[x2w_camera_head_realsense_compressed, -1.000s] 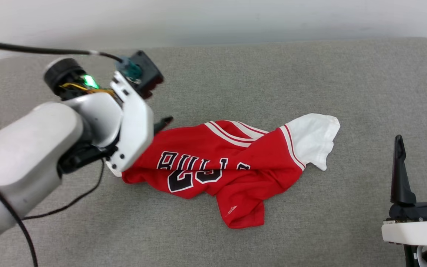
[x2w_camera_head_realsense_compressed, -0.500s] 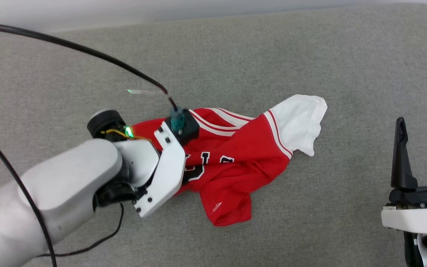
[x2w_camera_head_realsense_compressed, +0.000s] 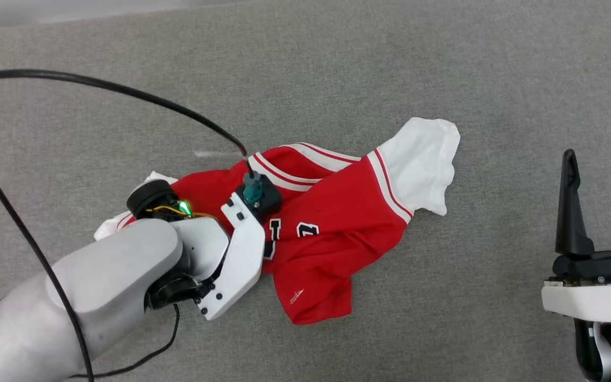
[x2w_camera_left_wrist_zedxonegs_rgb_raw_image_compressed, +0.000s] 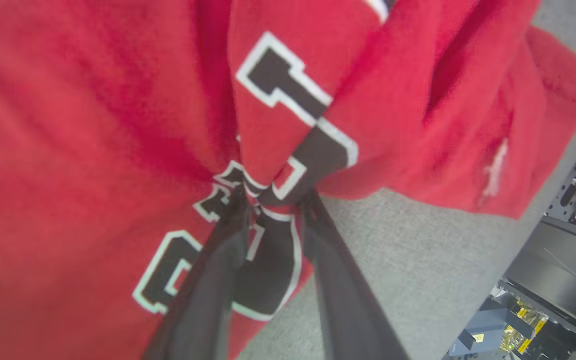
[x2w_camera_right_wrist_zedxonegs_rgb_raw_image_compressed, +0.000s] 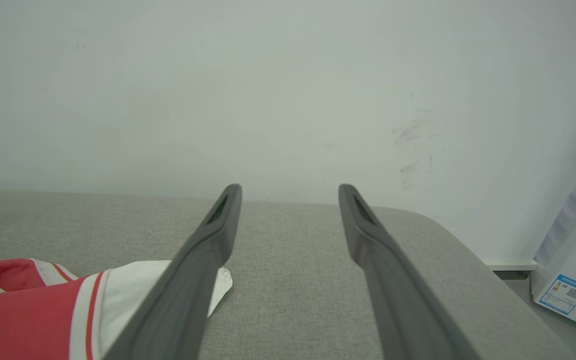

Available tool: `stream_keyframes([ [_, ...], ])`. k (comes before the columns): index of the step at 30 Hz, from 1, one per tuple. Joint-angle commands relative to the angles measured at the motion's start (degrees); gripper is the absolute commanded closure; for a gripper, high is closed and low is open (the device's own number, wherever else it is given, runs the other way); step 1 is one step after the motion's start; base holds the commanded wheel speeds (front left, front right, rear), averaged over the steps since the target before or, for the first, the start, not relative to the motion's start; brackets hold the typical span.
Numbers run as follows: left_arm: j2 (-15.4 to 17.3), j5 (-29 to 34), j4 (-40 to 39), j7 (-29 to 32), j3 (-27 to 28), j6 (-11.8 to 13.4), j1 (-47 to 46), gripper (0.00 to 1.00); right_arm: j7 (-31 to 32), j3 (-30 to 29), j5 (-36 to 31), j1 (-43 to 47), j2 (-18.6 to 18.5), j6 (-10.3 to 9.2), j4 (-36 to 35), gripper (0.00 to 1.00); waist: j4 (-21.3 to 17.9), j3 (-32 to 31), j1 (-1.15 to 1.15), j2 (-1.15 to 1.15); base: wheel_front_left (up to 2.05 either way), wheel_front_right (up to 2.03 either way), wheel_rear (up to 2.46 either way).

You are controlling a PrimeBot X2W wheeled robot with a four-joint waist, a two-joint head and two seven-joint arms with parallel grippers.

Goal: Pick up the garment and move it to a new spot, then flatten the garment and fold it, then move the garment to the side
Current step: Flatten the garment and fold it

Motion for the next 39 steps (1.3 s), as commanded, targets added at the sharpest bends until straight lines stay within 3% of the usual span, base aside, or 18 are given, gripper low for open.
stream_keyframes([
  [1, -0.9, -0.6, 0.9, -2.4, -1.3, 0.0, 0.1, 1.0, -0.1, -0.4, -0.2, 0.2, 0.1, -0.04, 0.2, 0.0, 0.5, -0.8, 0.0, 0.0, 0.0, 0.0, 0.0],
  [8, 0.6, -1.5, -2.0, -10.1, -0.8, 0.0, -5.5, 1.0, -0.1, -0.3, -0.1, 1.9, 0.1, -0.04, 0.8, 0.0, 1.6, -4.8, 0.0, 0.0, 0.0, 0.0, 0.0],
  [14, -0.5, -1.1, -5.4, -13.1, -0.8, 0.0, -5.8, 1.0, -0.1, -0.4, 0.0, 3.1, 0.1, -0.04, 1.1, 0.0, 2.1, -6.7, 0.0, 0.0, 0.0, 0.0, 0.0],
  [20, -5.3, 2.9, -8.6, -12.6, -0.8, 0.0, 1.2, 1.0, -0.1, -0.9, 0.2, 4.1, 0.1, -0.04, 0.7, 0.0, 2.5, -7.3, 0.0, 0.0, 0.0, 0.0, 0.0],
  [32, -14.0, 11.0, -3.6, -10.2, -0.8, 0.0, 15.1, 1.0, -0.1, -1.5, 0.7, 3.5, 0.1, -0.04, 0.8, 0.0, 2.1, -5.2, 0.0, 0.0, 0.0, 0.0, 0.0],
  [36, -15.6, 12.2, -2.4, -10.1, -0.8, 0.0, 15.7, 1.0, -0.1, -1.5, 0.5, 3.1, 0.1, -0.04, 1.2, 0.0, 2.4, -5.1, 0.0, 0.0, 0.0, 0.0, 0.0],
  [37, -15.8, 12.8, -1.9, -10.6, -0.8, 0.0, 15.4, 0.91, -0.1, -1.5, 0.4, 3.0, 0.1, -0.04, 1.3, 0.0, 2.5, -5.3, 0.0, 0.0, 0.0, 0.0, 0.0],
  [38, -16.0, 13.5, -1.4, -11.2, -0.8, 0.0, 14.9, 0.29, -0.1, -1.4, 0.3, 2.9, 0.1, -0.04, 1.5, 0.0, 2.6, -5.5, 0.0, 0.0, 0.0, 0.0, 0.0],
  [39, -16.1, 13.6, -1.0, -12.1, -0.8, 0.0, 14.5, 0.0, -0.1, -1.4, 0.3, 2.9, 0.1, -0.04, 1.7, 0.0, 2.8, -5.8, 0.0, 0.0, 0.0, 0.0, 0.0],
])
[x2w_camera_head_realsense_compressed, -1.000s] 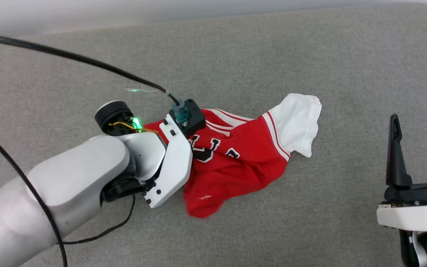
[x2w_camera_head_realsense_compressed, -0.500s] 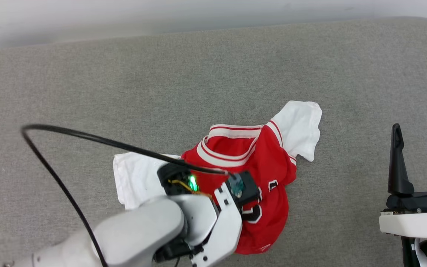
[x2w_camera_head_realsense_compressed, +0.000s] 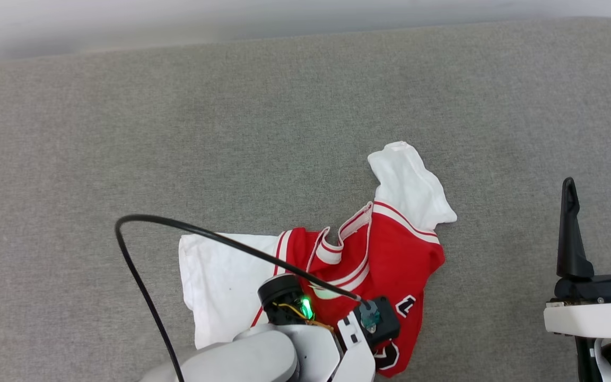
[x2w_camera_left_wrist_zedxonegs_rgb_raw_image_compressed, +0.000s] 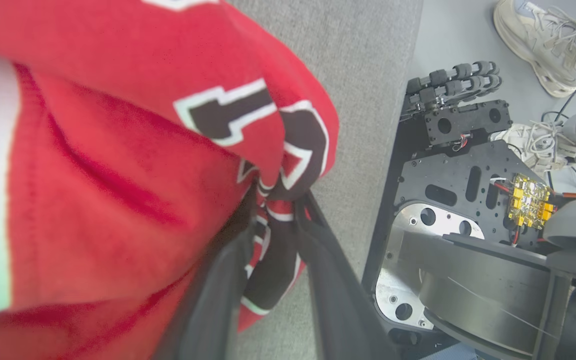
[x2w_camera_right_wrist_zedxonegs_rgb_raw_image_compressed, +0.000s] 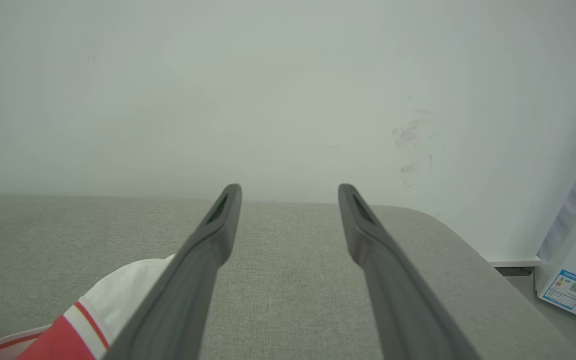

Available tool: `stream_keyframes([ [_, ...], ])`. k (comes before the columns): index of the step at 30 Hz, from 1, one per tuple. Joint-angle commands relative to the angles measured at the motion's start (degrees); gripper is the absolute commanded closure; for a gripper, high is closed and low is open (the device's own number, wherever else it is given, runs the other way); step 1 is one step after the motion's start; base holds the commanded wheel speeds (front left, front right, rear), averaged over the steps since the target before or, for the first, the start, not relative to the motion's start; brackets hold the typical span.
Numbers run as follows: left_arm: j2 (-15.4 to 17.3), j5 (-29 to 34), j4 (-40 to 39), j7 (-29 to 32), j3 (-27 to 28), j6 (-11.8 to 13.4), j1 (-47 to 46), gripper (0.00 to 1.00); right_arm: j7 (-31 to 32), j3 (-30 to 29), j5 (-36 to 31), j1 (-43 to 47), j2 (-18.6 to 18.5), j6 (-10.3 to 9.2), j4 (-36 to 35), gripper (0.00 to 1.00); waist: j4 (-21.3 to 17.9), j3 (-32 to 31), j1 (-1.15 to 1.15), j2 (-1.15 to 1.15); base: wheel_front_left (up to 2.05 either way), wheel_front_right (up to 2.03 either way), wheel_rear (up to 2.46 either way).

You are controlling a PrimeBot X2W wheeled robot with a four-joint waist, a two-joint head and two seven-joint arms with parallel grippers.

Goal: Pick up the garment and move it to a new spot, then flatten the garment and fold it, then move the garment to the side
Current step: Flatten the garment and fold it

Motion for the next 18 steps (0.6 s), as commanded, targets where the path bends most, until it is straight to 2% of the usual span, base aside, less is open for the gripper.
stream_keyframes([
  [1, -0.2, -0.3, 0.4, -1.6, 0.1, 0.0, -1.2, 0.0, -0.1, -0.1, -0.2, -0.7, 0.1, -0.04, 0.2, 0.0, 0.4, -0.6, 0.0, 0.0, 0.0, 0.0, 0.0],
  [4, 0.8, -1.7, -0.2, -4.1, 0.2, 0.0, -3.0, 0.0, -0.1, -0.5, -0.2, 0.1, 0.1, -0.04, 0.4, 0.0, 1.0, -1.8, 0.0, 0.0, 0.0, 0.0, 0.0],
  [8, 4.0, -4.2, -2.8, -7.4, 0.3, 0.0, -7.1, 0.0, -0.1, -1.2, 0.3, 1.4, 0.1, -0.04, 0.4, 0.0, 2.1, -3.5, 0.0, 0.0, 0.0, 0.0, 0.0],
  [13, 9.4, -7.4, -4.9, -10.3, 2.6, 0.0, -14.7, 0.0, -0.1, -1.3, 0.8, 2.4, 0.1, -0.04, 0.4, 0.0, 3.3, -4.8, 0.0, 0.0, 0.0, 0.0, 0.0],
  [18, 14.0, -11.9, -3.2, -10.0, 6.1, 0.0, -20.4, 0.0, -0.1, -1.0, 0.9, 2.1, 0.1, -0.04, 0.2, 0.0, 3.6, -5.0, 0.0, 0.0, 0.0, 0.0, 0.0],
])
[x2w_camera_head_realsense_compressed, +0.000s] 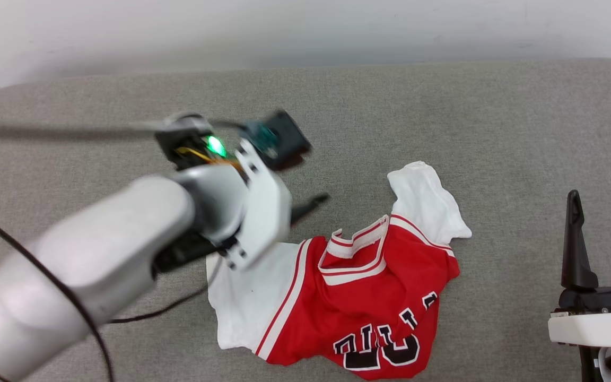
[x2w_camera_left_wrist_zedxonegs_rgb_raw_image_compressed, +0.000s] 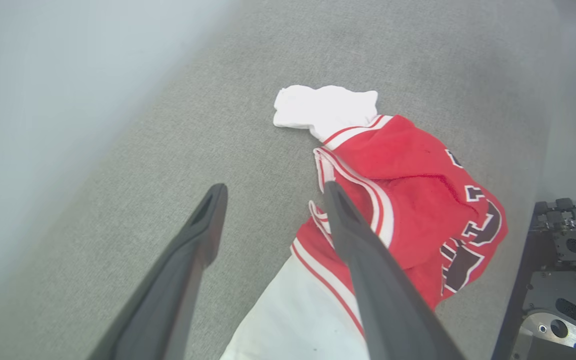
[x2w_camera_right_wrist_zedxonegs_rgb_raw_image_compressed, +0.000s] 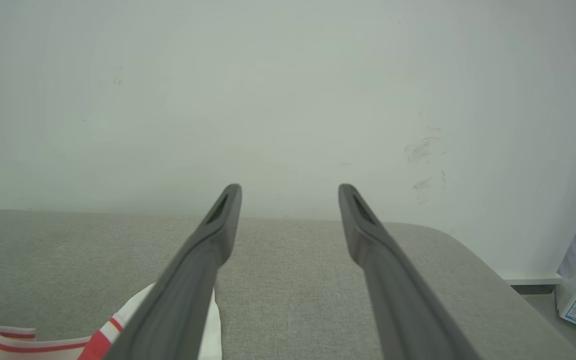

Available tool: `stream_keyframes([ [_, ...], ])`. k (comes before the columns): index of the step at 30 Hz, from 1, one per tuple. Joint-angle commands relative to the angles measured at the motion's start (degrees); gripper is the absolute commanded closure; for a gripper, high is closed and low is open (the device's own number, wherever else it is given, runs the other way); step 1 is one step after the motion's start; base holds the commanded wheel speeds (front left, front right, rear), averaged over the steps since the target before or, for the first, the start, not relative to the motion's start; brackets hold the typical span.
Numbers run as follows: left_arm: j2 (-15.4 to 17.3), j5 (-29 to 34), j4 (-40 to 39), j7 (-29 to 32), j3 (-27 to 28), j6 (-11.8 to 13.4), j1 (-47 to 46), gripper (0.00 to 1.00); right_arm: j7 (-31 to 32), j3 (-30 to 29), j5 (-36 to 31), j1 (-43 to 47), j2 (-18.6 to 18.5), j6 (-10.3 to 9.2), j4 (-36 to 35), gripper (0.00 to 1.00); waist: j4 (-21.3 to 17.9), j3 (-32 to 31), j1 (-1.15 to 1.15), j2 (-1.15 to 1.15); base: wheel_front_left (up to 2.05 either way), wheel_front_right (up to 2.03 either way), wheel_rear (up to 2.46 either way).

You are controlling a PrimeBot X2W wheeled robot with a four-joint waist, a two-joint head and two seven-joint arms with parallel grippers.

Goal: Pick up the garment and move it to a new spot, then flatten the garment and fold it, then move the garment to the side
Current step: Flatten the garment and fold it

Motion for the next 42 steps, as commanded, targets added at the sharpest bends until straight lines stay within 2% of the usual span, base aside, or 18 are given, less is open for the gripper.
stream_keyframes([
  [1, 1.5, -1.2, 1.2, 0.6, 0.8, 0.0, -1.6, 0.0, -0.1, 0.1, 0.4, 0.1, 0.1, -0.04, -0.1, 0.0, 0.0, 0.1, 0.0, 0.0, 0.0, 0.0, 0.0],
  [7, 6.1, -5.7, 6.0, 5.3, 0.2, 0.0, -5.1, 0.0, -0.1, 0.2, 0.6, -0.5, 0.1, -0.04, -0.4, 0.0, -0.6, 1.1, 0.0, 0.0, 0.0, 0.0, 0.0],
  [14, 8.1, -8.8, 10.1, 13.1, -3.9, 0.0, -3.1, 0.0, -0.1, 0.5, 0.7, -1.6, 0.1, -0.04, -0.7, 0.0, -1.5, 3.0, 0.0, 0.0, 0.0, 0.0, 0.0],
  [24, 5.8, -6.8, 15.7, 17.7, -5.5, 0.0, 1.8, 0.0, -0.1, 1.2, 0.3, -3.7, 0.1, -0.04, -1.1, 0.0, -3.3, 7.1, 0.0, 0.0, 0.0, 0.0, 0.0],
  [31, 4.0, -0.9, 17.3, 20.6, -6.4, 0.0, 7.9, 0.0, -0.1, 1.8, 0.0, -4.4, 0.1, -0.04, -0.7, 0.0, -4.2, 8.0, 0.0, 0.0, 0.0, 0.0, 0.0],
  [32, 3.8, -1.0, 17.3, 19.6, -6.4, 0.0, 8.1, 0.24, -0.1, 1.7, 0.0, -4.4, 0.1, -0.04, -0.7, 0.0, -4.2, 8.0, 0.0, 0.0, 0.0, 0.0, 0.0],
  [33, 3.5, -1.6, 17.3, 18.4, -6.4, 0.0, 7.7, 0.72, -0.1, 1.6, 0.0, -4.3, 0.1, -0.04, -0.7, 0.0, -4.1, 7.8, 0.0, 0.0, 0.0, 0.0, 0.0],
  [34, 3.5, -1.6, 17.3, 18.4, -6.4, 0.0, 7.7, 0.72, -0.1, 1.6, 0.0, -4.3, 0.1, -0.04, -0.7, 0.0, -4.1, 7.8, 0.0, 0.0, 0.0, 0.0, 0.0],
  [35, 3.3, -2.3, 17.2, 17.3, -6.3, 0.0, 7.2, 1.0, -0.1, 1.4, -0.1, -4.1, 0.1, -0.04, -0.6, 0.0, -4.0, 7.6, 0.0, 0.0, 0.0, 0.0, 0.0],
  [42, 7.1, -5.8, 18.7, 9.0, -3.7, 0.1, -0.1, 1.0, -0.1, 1.1, -0.3, -3.0, 0.1, -0.04, -0.2, 0.0, -3.1, 5.6, 0.0, 0.0, 0.0, 0.0, 0.0],
])
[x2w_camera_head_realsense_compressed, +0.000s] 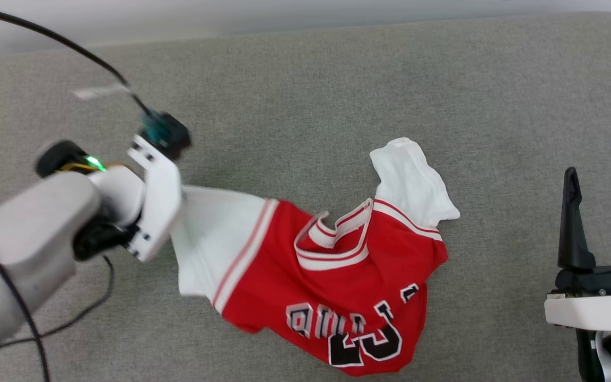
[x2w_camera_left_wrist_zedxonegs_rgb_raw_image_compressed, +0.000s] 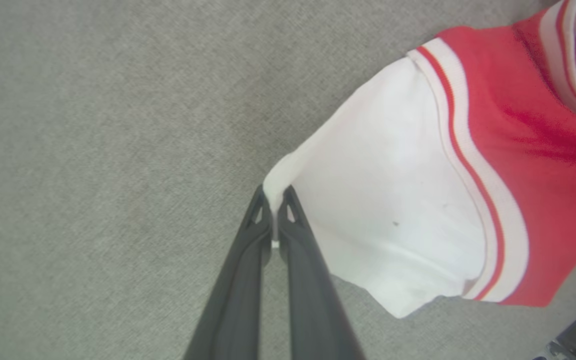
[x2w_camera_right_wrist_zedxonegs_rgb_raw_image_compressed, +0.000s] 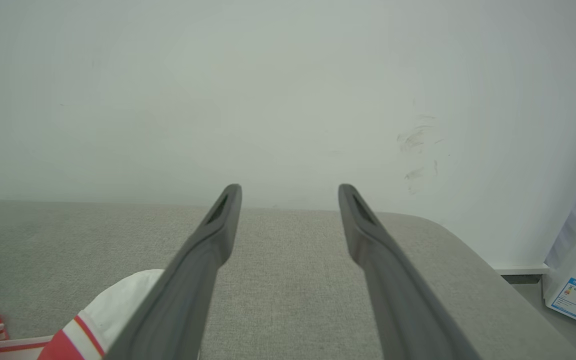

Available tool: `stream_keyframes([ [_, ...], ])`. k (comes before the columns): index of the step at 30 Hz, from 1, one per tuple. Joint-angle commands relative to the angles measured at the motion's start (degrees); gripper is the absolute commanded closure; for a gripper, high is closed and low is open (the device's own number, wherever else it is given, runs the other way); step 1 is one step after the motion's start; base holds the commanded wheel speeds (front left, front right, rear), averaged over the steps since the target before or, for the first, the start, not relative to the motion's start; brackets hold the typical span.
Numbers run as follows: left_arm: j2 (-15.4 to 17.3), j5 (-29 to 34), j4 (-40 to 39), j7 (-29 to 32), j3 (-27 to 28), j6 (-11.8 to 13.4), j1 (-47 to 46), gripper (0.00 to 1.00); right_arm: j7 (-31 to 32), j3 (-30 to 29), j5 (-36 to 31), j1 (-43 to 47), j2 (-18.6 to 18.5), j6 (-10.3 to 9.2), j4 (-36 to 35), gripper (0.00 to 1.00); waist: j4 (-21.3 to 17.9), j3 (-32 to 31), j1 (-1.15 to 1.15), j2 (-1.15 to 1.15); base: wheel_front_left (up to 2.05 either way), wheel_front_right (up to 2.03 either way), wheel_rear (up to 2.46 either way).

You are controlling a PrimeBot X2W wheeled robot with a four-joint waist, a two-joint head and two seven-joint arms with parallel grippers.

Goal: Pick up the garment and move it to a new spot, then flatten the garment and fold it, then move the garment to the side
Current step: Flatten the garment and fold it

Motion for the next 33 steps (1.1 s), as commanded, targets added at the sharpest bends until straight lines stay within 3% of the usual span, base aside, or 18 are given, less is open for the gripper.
stream_keyframes([
  [1, 1.1, -0.4, 0.7, -1.1, 0.5, 0.2, -0.7, 1.0, -0.1, 0.1, 0.0, 0.7, 0.1, -0.04, 0.2, 0.0, 0.2, -0.6, 0.0, 0.0, 0.0, 0.0, 0.0],
  [6, 4.8, -2.1, 4.7, -6.0, 2.0, 0.2, -2.1, 1.0, -0.1, -0.2, 0.1, 1.3, 0.1, -0.04, -0.1, 0.0, 0.4, -1.1, 0.0, 0.0, 0.0, 0.0, 0.0],
  [11, 5.8, -1.9, 8.9, -7.3, 1.5, 0.2, -0.2, 1.0, -0.1, -0.5, 0.1, 1.3, 0.1, -0.04, -0.3, 0.0, 0.5, -0.6, 0.0, 0.0, 0.0, 0.0, 0.0],
  [21, 1.7, -2.7, 19.6, -11.7, 1.3, 0.8, 3.7, 1.0, -0.1, -0.2, -0.6, 0.0, 0.1, -0.04, -0.3, 0.0, -0.2, 1.2, 0.0, 0.0, 0.0, 0.0, 0.0],
  [22, 1.2, -2.5, 20.3, -12.0, 1.2, 0.7, 3.9, 0.8, -0.1, -0.2, -0.7, -0.1, 0.1, -0.04, -0.2, 0.0, -0.2, 1.2, 0.0, 0.0, 0.0, 0.0, 0.0],
  [23, 0.6, -2.6, 21.3, -12.3, 1.1, 0.7, 4.0, 0.07, -0.1, -0.2, -0.7, -0.1, 0.1, -0.04, -0.2, 0.0, -0.3, 1.2, 0.0, 0.0, 0.0, 0.0, 0.0],
  [24, 0.0, -2.9, 22.1, -12.4, 1.2, 0.7, 4.2, 0.0, -0.1, -0.2, -0.8, -0.1, 0.1, -0.04, 0.0, 0.0, -0.2, 1.1, 0.0, 0.0, 0.0, 0.0, 0.0],
  [29, -0.8, -2.2, 24.1, -13.4, 1.1, 0.4, 1.9, 0.0, -0.1, -0.8, -0.7, 0.5, 0.1, -0.04, 0.2, 0.0, 0.2, 0.2, 0.0, 0.0, 0.0, 0.0, 0.0],
  [33, 0.3, -2.6, 23.3, -12.3, 1.9, 0.3, -1.7, 0.0, -0.1, -0.8, -0.1, 0.9, 0.1, -0.04, -0.3, 0.0, 0.6, -0.3, 0.0, 0.0, 0.0, 0.0, 0.0],
])
